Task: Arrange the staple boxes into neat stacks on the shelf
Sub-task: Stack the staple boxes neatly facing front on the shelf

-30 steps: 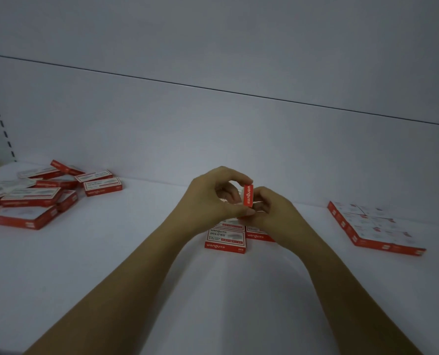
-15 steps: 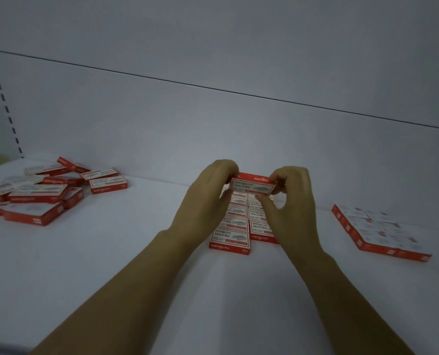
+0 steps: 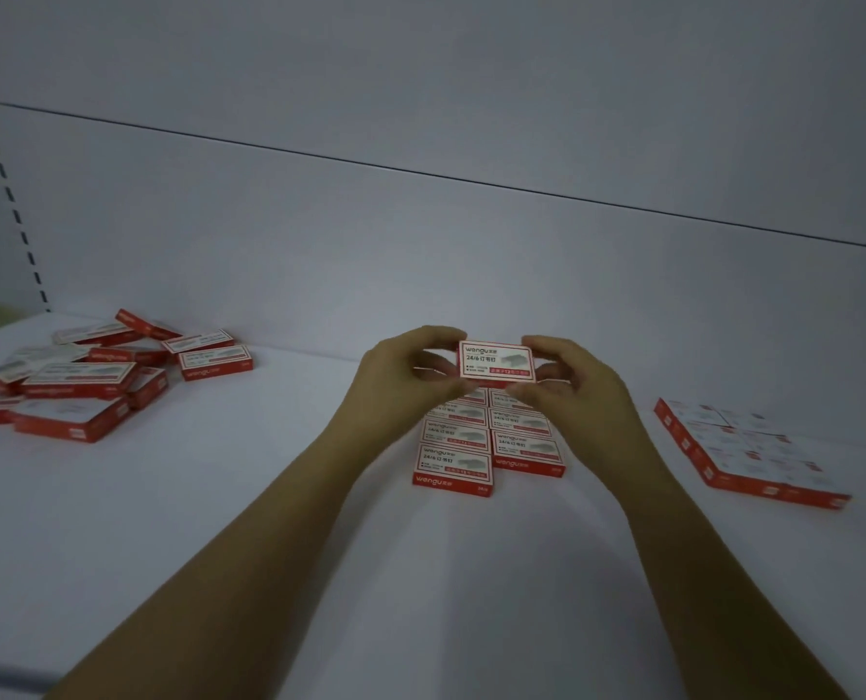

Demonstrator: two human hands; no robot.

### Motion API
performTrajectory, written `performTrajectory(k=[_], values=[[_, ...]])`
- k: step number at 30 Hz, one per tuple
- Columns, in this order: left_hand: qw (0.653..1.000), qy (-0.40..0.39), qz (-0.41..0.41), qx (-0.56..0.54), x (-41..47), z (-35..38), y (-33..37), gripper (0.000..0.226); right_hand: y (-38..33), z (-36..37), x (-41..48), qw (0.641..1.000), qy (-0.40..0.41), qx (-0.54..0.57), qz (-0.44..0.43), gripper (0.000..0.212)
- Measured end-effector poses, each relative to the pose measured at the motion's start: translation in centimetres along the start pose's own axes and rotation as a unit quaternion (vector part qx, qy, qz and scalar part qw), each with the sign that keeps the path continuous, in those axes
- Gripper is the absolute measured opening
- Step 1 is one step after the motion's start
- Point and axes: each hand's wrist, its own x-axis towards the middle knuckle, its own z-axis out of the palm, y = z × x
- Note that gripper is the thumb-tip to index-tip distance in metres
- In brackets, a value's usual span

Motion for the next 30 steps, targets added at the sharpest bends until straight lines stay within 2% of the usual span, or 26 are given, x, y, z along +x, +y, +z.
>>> performTrajectory(k=[4,9,16,21,22,24,27,30], values=[[0.992,-0.037,-0.079,-0.095,0.2,-0.4,0.0,0.026,0.3,-0.7,0.1,0.989,-0.06,0.098,0.097,0.032],[0.985,-0.046,-0.142,-0.084,0.3,-0.2,-0.3,0.037,-0.1,-0.2,-0.1,0.95,-0.134,0.202,0.196,0.044],[0.982,-0.069,-0.15,-0.088,0.4,-0.1,-0.4,0.039,0.1,-0.3,0.0,0.941,-0.142,0.217,0.216,0.045],[0.982,-0.09,-0.133,-0.098,0.0,-0.2,-0.3,0.031,0.0,-0.8,0.0,0.94,-0.158,0.222,0.207,0.033],[0.981,-0.098,-0.13,-0.104,-0.2,-0.3,-0.3,0.026,0.0,-1.1,-0.1,0.943,-0.173,0.199,0.202,0.028],[0.981,-0.115,-0.128,-0.089,-0.3,-0.6,0.0,0.024,-0.3,-1.9,-0.2,0.961,-0.202,0.085,0.171,0.024],[0.981,-0.157,-0.113,0.002,-0.5,-0.6,1.0,0.036,-1.6,-3.0,-0.5,0.967,-0.203,-0.095,0.123,0.037],[0.976,-0.179,-0.092,0.08,-1.0,-0.8,1.7,0.045,-2.2,-3.8,-1.4,0.958,-0.198,-0.191,0.085,0.044]])
